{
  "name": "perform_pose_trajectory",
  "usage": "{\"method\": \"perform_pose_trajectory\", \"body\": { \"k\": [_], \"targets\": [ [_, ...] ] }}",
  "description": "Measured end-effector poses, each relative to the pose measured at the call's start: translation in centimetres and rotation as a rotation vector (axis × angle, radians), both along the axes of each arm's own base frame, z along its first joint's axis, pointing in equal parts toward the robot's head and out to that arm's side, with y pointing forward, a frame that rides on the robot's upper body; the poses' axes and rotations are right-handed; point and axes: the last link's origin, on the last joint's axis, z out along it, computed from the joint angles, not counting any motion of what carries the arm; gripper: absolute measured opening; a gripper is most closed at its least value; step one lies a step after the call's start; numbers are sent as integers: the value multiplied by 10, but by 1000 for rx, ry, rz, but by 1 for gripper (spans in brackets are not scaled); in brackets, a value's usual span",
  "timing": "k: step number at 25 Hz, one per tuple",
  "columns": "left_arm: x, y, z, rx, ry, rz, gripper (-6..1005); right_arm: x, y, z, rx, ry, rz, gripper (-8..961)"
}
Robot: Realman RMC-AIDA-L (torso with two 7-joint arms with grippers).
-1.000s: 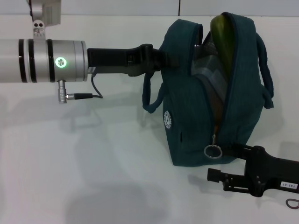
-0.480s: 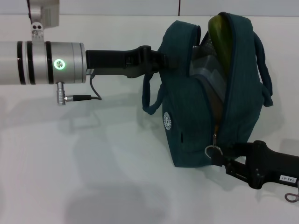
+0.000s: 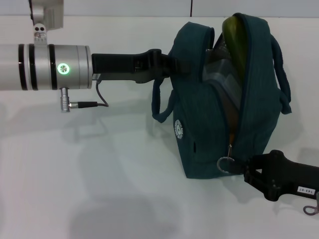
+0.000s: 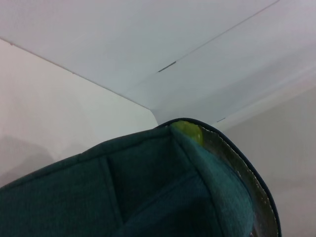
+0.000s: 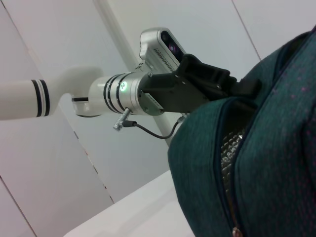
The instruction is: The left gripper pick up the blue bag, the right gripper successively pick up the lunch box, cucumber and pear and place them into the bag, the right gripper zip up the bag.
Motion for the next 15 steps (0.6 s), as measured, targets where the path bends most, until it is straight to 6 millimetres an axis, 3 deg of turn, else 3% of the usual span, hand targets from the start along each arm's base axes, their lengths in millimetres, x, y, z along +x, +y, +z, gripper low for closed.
{"method": "perform_pose_trajectory", "body": {
  "k": [3,9,15],
  "targets": [
    [0,0,0,-1,0,-1,65,0,0,0,-2,-2,0,2],
    [0,0,1,0,1,-1,67,1,-4,4,-2,15,4,2],
    [-1,0,1,1,1,0,68,9,-11,21,46,66,-14,2]
  ]
}}
